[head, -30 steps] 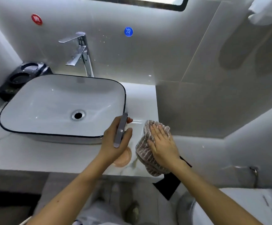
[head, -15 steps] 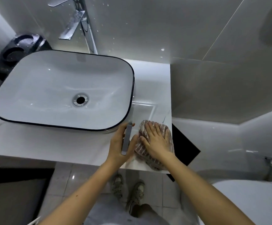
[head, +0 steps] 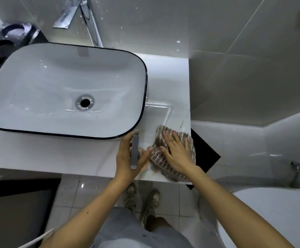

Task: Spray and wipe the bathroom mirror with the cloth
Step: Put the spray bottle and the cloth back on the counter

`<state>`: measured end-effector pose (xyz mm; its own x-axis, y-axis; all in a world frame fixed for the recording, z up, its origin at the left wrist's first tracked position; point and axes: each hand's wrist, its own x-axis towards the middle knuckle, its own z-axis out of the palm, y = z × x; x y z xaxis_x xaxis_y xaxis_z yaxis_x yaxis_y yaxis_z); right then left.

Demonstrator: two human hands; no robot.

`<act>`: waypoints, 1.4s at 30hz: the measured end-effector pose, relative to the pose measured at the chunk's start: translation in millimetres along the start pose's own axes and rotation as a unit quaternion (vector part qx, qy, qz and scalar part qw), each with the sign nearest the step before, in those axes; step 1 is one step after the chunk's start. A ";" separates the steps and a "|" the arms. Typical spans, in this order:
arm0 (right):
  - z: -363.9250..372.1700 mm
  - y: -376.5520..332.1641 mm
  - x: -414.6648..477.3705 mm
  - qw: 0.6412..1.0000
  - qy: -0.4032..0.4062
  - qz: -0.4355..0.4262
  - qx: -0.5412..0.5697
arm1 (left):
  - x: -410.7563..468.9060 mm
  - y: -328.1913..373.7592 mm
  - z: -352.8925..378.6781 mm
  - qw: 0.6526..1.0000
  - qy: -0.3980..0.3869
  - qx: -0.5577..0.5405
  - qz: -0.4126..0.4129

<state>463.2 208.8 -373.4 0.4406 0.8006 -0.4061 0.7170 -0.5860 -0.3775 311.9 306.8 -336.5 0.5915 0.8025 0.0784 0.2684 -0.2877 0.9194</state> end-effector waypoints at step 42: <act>-34.0 41.2 9.9 0.977 0.039 0.139 0.157 | 53.3 13.7 90.1 0.909 -0.184 0.128 -0.352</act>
<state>515.4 196.8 -364.7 0.6429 0.6050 -0.4699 0.3686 -0.7820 -0.5026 415.6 298.6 -354.5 0.4059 0.6197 -0.6717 0.8189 0.0797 0.5684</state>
